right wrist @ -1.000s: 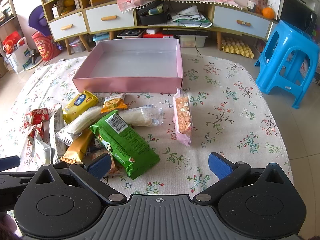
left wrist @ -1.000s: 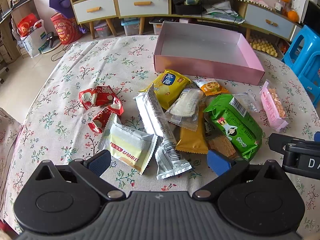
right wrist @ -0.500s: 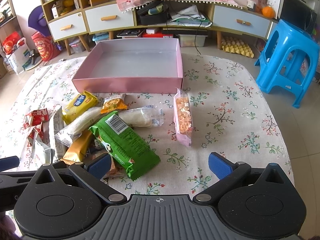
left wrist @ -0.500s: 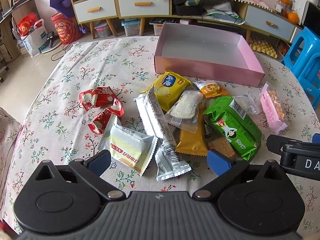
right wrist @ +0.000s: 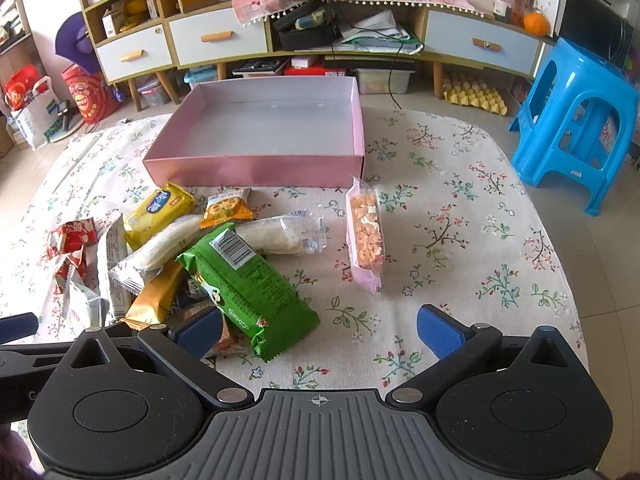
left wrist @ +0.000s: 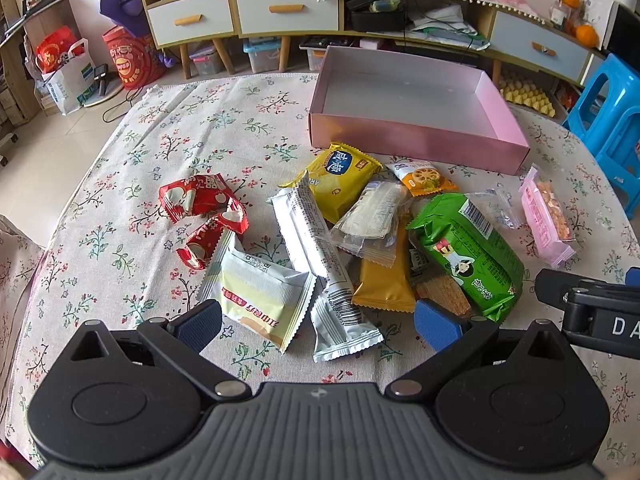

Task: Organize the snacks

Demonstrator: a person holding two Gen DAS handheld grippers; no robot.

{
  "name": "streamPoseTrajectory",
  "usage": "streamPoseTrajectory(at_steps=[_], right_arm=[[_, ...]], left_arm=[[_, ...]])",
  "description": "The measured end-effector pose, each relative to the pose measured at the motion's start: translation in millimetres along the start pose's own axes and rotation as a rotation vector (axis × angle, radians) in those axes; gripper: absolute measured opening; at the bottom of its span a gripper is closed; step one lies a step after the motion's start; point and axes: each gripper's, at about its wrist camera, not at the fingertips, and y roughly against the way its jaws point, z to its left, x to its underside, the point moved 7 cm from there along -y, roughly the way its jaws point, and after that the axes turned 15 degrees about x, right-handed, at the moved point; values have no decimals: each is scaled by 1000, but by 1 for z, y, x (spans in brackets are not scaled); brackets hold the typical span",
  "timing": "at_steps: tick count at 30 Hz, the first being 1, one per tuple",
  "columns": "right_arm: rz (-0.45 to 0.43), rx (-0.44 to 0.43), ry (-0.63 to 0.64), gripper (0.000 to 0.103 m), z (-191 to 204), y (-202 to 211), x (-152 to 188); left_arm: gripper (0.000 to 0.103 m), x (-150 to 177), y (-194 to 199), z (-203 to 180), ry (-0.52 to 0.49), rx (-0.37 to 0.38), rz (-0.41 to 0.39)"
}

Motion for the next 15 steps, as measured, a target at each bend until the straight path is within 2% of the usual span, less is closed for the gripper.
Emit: streamPoseTrajectory(at_steps=[15], right_arm=[[-13, -12, 12, 103, 1, 2, -2]], left_arm=[[103, 0, 0, 1, -4, 1, 0]])
